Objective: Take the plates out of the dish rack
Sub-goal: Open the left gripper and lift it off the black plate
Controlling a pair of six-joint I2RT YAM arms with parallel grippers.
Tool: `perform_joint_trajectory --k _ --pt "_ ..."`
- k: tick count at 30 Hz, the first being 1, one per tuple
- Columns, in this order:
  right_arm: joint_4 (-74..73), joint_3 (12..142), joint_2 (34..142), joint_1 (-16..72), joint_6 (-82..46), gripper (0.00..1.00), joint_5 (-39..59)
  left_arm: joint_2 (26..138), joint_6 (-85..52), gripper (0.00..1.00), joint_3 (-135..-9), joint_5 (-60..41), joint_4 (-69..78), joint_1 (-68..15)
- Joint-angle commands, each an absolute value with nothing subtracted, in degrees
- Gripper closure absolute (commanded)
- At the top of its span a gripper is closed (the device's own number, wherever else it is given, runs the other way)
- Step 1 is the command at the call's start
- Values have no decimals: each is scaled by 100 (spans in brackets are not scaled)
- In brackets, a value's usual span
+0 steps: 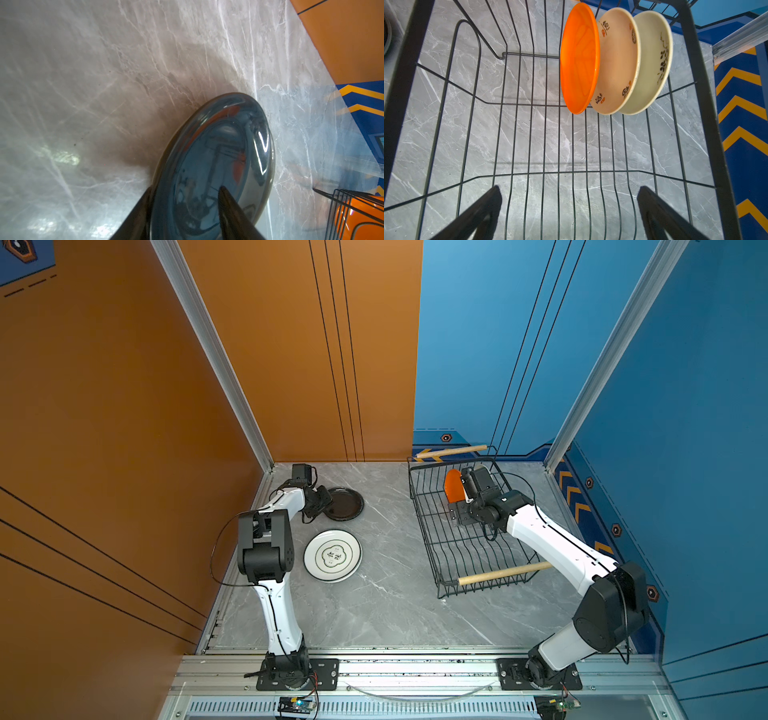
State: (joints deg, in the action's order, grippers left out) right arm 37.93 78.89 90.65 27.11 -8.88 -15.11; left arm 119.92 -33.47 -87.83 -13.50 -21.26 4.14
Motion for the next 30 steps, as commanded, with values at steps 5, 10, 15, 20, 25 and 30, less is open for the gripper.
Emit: perform_joint_trajectory --k 5,10,15,20,25,30 --pt "3788 7850 9026 2725 -907 0 -1426 11936 -3091 45 -9000 -1105 -2660 318" --pt "3788 7849 9060 2678 -909 0 -1290 11861 -2955 40 -9056 -1010 -2799 223" --pt "3771 7890 9131 2537 -858 0 -1028 11619 -2877 34 -8966 -876 -2937 167" --pt "3674 8075 9248 2422 -774 0 -655 11101 -2799 16 -8616 -741 -2940 169" --pt "3586 8414 9548 2343 -726 0 -548 10467 -2716 2 -8176 -703 -2937 168" --pt "3422 8813 9989 2190 -677 0 -436 9810 -2699 2 -7661 -711 -2928 151"
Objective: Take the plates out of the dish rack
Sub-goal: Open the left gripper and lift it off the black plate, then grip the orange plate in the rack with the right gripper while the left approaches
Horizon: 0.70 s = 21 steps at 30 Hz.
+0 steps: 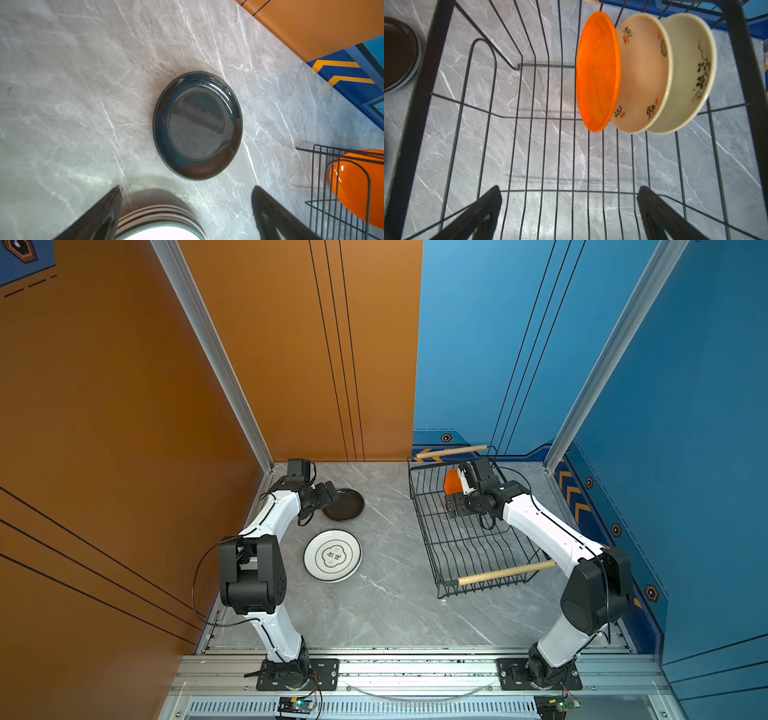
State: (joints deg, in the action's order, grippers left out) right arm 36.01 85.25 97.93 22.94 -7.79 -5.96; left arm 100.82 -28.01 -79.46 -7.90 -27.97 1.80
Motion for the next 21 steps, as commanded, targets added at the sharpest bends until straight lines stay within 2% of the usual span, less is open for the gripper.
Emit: perform_joint_trajectory --k 1,12,15,18,21 --pt "3398 8907 10091 2165 -667 0 -432 9664 -2710 2 -7548 -705 -2927 143" --pt "3199 9666 10959 1950 -571 0 -504 8157 -2924 2 -6203 -793 -2673 -34" --pt "3208 9835 11170 1889 -587 4 -423 7754 -3001 2 -5943 -625 -2664 -133" --pt "3199 9985 11370 1822 -627 15 -332 7419 -3080 2 -5579 -359 -2663 -251" --pt "3210 10124 11572 1774 -679 21 -325 7185 -3211 2 -5389 -45 -2663 -403"
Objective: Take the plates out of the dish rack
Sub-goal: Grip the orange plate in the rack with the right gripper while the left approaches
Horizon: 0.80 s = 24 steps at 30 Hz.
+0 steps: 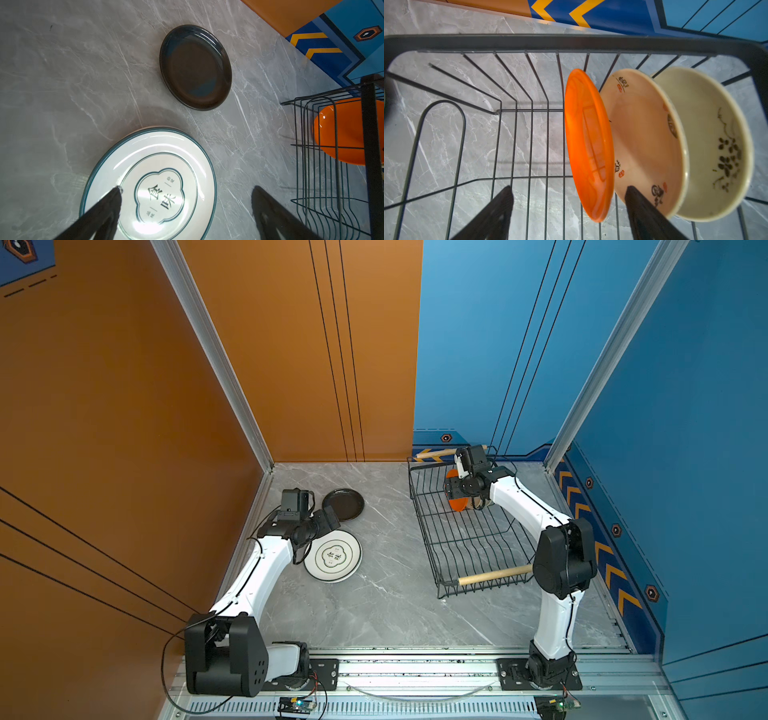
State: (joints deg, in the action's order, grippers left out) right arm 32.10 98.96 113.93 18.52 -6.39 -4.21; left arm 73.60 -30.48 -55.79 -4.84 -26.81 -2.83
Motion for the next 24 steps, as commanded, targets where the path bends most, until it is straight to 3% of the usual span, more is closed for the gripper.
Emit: perform_joint_trajectory --k 1,16,24 --pt "3199 10158 11629 1759 -681 23 -314 7102 -3277 2 -5337 108 -2666 -467" --pt "2970 10389 12179 1671 -504 53 -332 7173 -3185 2 -5116 -672 -2477 -638" --pt "2849 10335 12243 1626 -464 64 -339 7026 -2742 2 -5064 -441 -2487 -615"
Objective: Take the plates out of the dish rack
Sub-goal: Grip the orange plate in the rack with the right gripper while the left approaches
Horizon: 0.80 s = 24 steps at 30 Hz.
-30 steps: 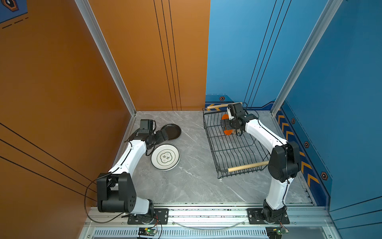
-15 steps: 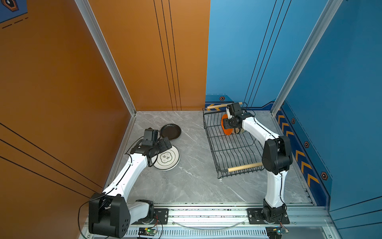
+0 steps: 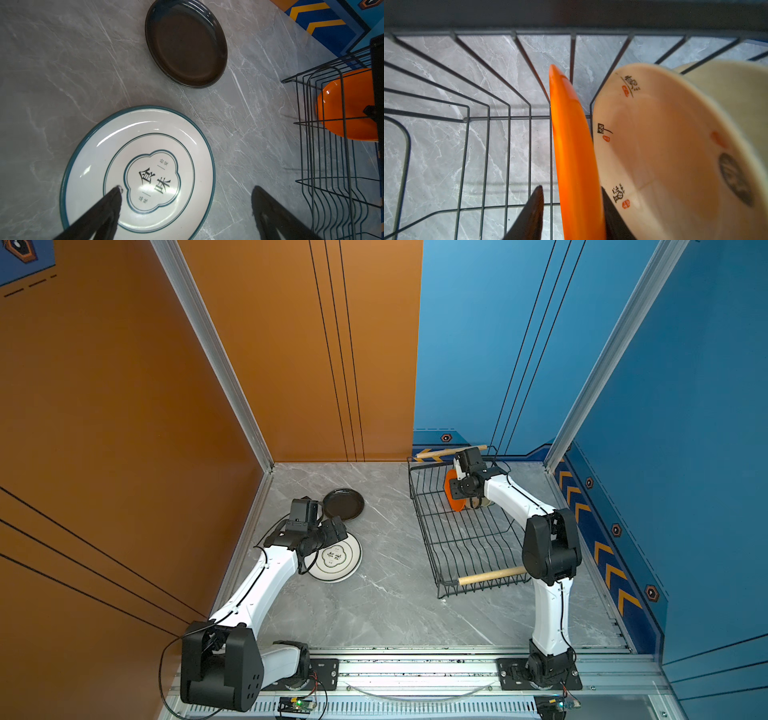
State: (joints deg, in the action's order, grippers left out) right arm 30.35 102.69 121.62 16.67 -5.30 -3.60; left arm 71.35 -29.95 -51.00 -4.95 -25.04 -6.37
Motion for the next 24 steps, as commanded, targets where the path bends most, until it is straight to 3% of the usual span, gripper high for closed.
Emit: perform_joint_trajectory --k 1,19,24 --pt "2837 10330 12226 1630 -466 66 -351 6977 -2741 2 -5050 -347 -2492 -623" --pt "2663 9907 12081 1669 -308 87 -523 7284 -2830 2 -5483 -87 -2848 -709" --pt "2633 9780 11947 1705 -244 89 -612 7416 -2836 2 -5633 24 -2848 -818"
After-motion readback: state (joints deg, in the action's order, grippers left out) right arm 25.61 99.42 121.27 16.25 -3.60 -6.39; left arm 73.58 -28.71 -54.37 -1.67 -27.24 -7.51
